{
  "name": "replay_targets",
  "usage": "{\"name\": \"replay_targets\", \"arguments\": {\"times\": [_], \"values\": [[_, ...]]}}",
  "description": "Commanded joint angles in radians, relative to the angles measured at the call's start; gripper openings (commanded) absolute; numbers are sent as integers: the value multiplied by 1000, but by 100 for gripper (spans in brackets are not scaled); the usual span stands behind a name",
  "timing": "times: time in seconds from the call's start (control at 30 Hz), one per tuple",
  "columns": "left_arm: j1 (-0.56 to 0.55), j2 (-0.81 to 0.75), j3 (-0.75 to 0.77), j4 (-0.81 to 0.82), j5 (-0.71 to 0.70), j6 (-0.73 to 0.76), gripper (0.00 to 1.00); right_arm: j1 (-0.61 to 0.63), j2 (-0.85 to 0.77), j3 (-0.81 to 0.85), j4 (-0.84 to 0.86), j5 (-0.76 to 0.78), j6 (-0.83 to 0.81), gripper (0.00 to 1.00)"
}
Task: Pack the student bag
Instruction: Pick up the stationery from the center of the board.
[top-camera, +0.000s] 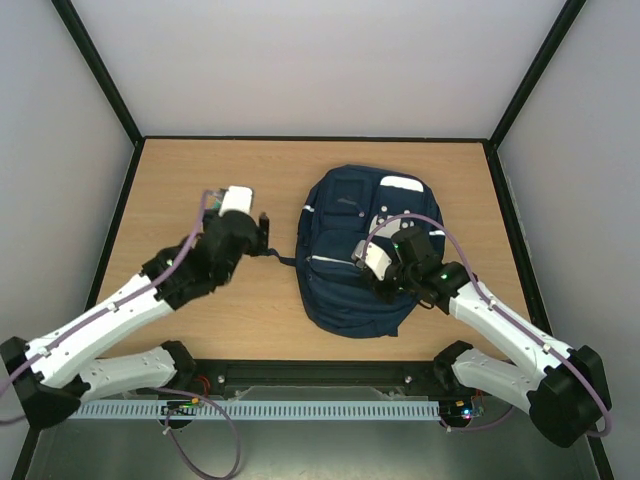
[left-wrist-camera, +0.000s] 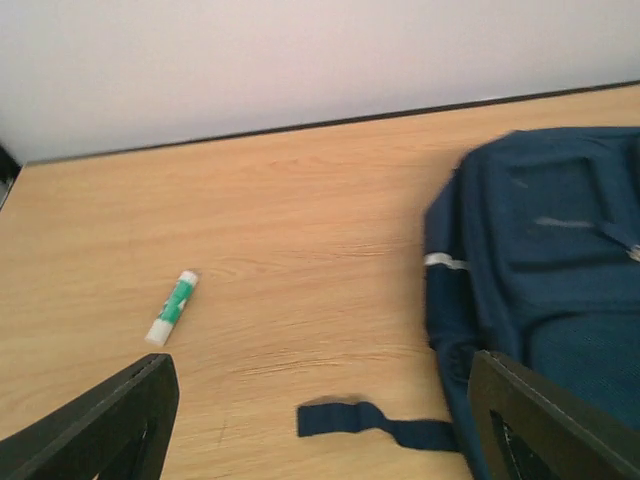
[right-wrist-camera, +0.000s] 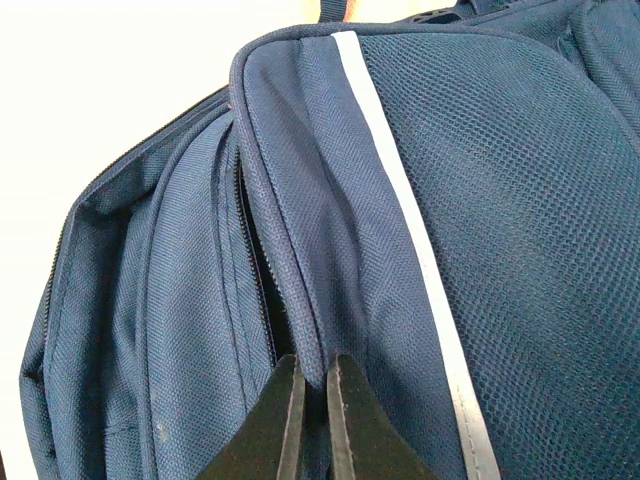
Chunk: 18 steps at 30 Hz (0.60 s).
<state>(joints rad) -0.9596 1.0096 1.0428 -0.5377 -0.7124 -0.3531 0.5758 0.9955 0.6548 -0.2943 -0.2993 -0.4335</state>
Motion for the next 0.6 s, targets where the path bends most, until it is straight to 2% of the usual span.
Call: {"name": "replay_targets", "arguments": {"times": [0.0, 0.17, 0.37, 0.57], "values": [[274, 48, -10, 60, 312, -18, 82, -4, 7, -12, 6, -24, -21, 3], [560, 314, 51, 156, 520, -22, 76, -4, 1, -9, 4, -15, -33, 3], [690, 590, 157, 212, 546, -32, 80, -4, -26, -15, 2, -13, -30, 3], [790, 730, 209, 229, 628, -61, 85, -4, -30, -15, 0, -13, -34, 3]]}}
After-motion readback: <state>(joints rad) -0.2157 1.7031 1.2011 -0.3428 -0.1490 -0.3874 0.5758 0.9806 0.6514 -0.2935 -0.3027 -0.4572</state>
